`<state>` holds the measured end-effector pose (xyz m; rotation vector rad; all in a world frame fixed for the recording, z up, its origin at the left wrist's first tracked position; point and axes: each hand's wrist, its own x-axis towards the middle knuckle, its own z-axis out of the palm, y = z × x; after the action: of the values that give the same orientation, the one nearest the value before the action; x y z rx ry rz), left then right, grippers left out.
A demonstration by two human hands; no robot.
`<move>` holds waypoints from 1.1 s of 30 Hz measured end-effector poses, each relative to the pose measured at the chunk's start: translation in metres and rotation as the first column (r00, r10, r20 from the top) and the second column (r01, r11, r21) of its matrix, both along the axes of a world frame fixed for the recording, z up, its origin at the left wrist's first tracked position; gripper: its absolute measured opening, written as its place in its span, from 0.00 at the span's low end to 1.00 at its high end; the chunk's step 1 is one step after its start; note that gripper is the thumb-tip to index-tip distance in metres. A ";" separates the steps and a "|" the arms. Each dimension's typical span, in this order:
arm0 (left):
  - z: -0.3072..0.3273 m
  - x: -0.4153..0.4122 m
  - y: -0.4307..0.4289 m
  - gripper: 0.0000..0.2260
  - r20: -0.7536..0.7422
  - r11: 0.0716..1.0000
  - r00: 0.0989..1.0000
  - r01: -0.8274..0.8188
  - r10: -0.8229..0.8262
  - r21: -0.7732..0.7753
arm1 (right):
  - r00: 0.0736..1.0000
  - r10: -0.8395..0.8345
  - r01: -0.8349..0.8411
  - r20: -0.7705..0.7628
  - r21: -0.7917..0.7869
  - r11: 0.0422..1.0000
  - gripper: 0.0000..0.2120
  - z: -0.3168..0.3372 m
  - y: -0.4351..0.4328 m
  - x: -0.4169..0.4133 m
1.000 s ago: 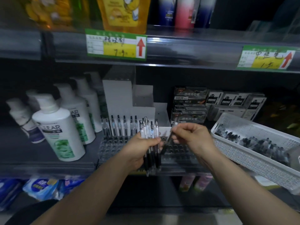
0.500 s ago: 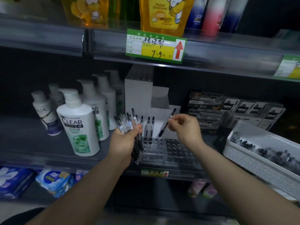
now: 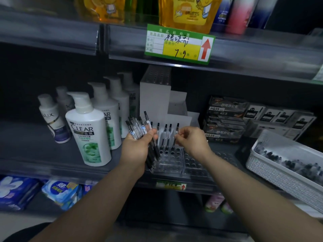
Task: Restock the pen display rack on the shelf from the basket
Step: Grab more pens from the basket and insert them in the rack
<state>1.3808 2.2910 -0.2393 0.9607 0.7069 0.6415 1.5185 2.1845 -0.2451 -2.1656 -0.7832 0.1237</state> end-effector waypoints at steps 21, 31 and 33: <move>-0.014 -0.003 -0.026 0.11 -0.200 0.922 0.948 0.295 -0.249 0.250 | 0.935 0.223 -0.153 -0.275 0.256 0.955 0.08 0.042 -0.024 -0.029; -0.012 -0.004 -0.016 0.24 -0.142 0.961 0.975 0.199 -0.173 0.192 | 0.970 -0.010 0.097 -0.243 0.348 0.932 0.06 0.043 -0.038 -0.002; -0.010 -0.004 -0.014 0.19 -0.111 0.973 0.984 0.154 -0.136 0.174 | 0.983 -0.069 0.122 -0.168 0.331 0.936 0.07 0.037 -0.038 0.004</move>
<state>1.3766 2.2772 -0.2488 1.2083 0.6657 0.5388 1.5225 2.1469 -0.2083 -1.8368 -0.5622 0.0963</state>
